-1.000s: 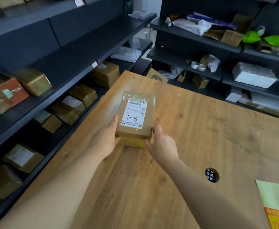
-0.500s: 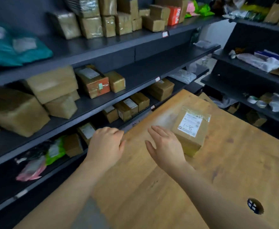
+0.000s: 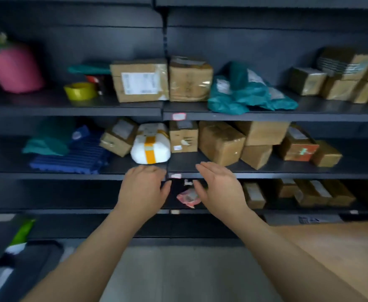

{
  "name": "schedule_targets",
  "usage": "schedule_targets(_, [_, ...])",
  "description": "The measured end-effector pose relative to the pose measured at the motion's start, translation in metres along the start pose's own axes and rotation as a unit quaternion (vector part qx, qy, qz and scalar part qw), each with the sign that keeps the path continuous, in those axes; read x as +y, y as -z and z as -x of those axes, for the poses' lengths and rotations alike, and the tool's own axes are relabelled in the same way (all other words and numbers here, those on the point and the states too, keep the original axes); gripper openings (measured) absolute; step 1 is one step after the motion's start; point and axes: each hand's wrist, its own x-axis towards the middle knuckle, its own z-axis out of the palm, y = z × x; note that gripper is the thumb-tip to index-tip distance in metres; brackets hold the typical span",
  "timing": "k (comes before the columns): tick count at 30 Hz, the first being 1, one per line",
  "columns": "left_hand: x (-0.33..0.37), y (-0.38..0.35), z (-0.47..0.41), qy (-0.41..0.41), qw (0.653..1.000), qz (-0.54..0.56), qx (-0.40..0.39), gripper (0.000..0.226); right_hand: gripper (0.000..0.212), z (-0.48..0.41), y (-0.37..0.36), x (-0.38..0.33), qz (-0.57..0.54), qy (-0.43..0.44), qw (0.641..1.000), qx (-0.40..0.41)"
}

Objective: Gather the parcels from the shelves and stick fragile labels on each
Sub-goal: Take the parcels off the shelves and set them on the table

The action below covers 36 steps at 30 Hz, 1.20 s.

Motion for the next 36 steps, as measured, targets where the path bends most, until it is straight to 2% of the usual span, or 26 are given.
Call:
schedule_targets(7, [-0.171,0.077,0.074,0.160,0.983,-0.087,0.034,0.032,0.035,-0.079,-0.066,-0.179,-0.121,0.136,0.983,-0.004])
schedule_targets(14, [-0.292,0.145,0.146,0.311,0.934,-0.156,0.078,0.032,0.034,-0.143,-0.122,-0.340,-0.237,0.257,0.936,-0.038])
schedule_targets(19, [-0.363,0.185,0.181,0.400,0.887,-0.216,0.082,0.031,0.037,-0.185,-0.158,-0.440,-0.283,0.333,0.897,-0.065])
schedule_targets(26, [-0.451,0.230,0.204,0.492,0.819,-0.267,0.129,0.036,0.038,-0.255,-0.196,-0.560,-0.336,0.407,0.845,-0.084])
schedule_targets(32, [-0.514,0.276,0.226,0.563,0.758,-0.300,0.139,0.040,0.042,-0.301,-0.207,-0.653,-0.382,0.443,0.807,-0.079])
schedule_targets(36, [-0.552,0.317,0.241,0.604,0.719,-0.299,0.173,0.042,0.046,-0.326,-0.203,-0.716,-0.389,0.468,0.788,-0.089])
